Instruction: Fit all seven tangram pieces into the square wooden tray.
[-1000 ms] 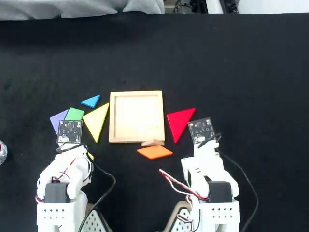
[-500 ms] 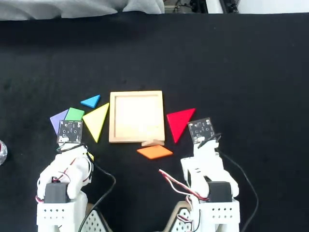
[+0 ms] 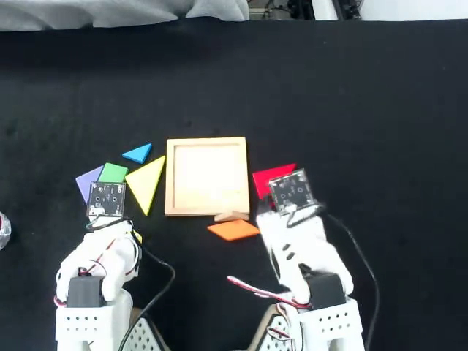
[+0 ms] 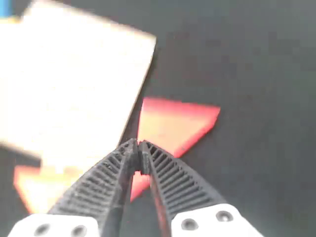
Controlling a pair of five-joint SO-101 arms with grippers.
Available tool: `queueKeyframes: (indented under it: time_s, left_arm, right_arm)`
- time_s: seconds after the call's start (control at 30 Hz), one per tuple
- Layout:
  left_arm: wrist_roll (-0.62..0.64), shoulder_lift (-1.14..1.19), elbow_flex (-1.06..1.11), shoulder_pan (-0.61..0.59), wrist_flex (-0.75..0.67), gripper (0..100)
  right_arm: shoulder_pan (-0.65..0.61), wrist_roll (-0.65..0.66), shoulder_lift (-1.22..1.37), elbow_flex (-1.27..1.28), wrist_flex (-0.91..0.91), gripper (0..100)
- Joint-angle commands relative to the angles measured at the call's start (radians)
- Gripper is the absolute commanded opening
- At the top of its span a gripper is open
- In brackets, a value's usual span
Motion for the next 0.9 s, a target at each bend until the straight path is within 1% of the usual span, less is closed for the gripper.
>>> queueKeyframes:
  time_s: [0.0,0.07,0.13,0.2,0.3,0.4,0.47,0.7,0.87]
  left_arm:
    - [-0.003,-0.002,0.012,0.005,0.006,9]
    - [-0.003,-0.002,0.012,0.005,0.006,9]
    - [-0.003,-0.002,0.012,0.005,0.006,9]
    - [-0.003,-0.002,0.012,0.007,0.006,9]
    - [-0.002,-0.002,0.012,0.010,0.006,9]
    - [-0.002,-0.002,0.012,0.007,0.006,9]
    - [-0.002,-0.002,0.012,0.005,0.006,9]
    - [-0.002,-0.002,0.012,0.005,0.006,9]
    - [-0.002,-0.002,0.012,0.005,0.006,9]
  right_arm:
    - [-0.017,0.000,-0.084,-0.004,-0.282,1.2]
    - [-0.020,-0.002,-0.074,-0.004,-0.278,1.2]
    - [-0.023,-0.002,-0.079,-0.004,-0.164,1.2]
    - [-0.064,0.006,-0.082,-0.004,-0.052,1.2]
    - [-0.215,0.028,-0.082,-0.033,0.091,1.2]
    - [-0.402,0.141,-0.081,-0.107,0.236,1.2]
    - [-0.477,0.192,-0.073,-0.131,0.299,1.2]
    - [-0.493,0.287,-0.076,-0.012,0.279,1.2]
    - [-0.488,0.362,-0.054,-0.004,0.295,1.2]
